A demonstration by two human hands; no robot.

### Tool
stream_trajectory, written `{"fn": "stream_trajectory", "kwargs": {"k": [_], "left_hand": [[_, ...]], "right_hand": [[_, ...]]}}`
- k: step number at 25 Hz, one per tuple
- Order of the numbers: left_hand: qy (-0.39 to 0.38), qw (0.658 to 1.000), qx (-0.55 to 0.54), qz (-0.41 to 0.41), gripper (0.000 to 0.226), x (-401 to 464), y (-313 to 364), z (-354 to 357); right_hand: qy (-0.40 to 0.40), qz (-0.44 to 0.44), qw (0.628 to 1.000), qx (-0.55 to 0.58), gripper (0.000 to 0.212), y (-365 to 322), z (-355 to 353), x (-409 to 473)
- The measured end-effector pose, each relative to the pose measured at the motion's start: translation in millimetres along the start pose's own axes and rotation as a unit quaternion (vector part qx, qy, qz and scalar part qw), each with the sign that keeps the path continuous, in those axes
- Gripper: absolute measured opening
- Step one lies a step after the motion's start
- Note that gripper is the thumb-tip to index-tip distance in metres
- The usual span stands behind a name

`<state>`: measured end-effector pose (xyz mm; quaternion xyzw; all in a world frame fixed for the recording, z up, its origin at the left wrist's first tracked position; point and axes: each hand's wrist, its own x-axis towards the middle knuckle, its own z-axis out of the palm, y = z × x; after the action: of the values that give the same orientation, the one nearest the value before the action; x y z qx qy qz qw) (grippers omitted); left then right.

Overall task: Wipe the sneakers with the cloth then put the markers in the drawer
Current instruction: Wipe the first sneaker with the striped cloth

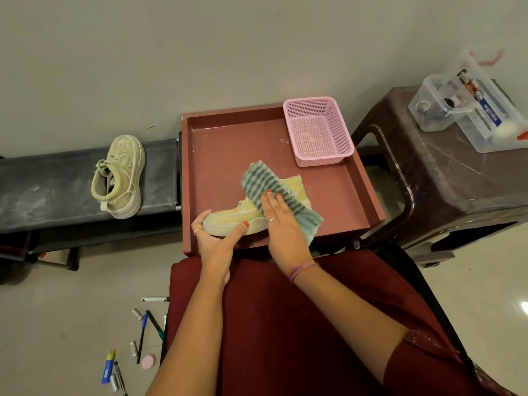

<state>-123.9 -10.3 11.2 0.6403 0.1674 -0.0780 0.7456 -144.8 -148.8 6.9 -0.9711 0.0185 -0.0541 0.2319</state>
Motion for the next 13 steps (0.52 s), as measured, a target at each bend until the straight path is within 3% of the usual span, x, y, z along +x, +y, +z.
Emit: {"fn": "stream_trajectory", "kwargs": {"k": [3, 5, 9, 13], "left_hand": [[-0.003, 1.000, -0.006, 0.000, 0.073, -3, 0, 0], [-0.007, 1.000, -0.007, 0.003, 0.073, -5, 0, 0], [0.010, 1.000, -0.013, 0.000, 0.075, -7, 1, 2], [0.018, 1.000, -0.010, 0.006, 0.076, -4, 0, 2]], "right_hand": [[-0.038, -0.029, 0.990, -0.133, 0.059, 12, -8, 30], [-0.093, -0.005, 0.983, -0.155, 0.056, 18, -18, 56], [-0.110, 0.025, 0.984, -0.136, 0.062, 0, -26, 64], [-0.072, -0.022, 0.996, -0.038, 0.070, -12, -18, -3]]}}
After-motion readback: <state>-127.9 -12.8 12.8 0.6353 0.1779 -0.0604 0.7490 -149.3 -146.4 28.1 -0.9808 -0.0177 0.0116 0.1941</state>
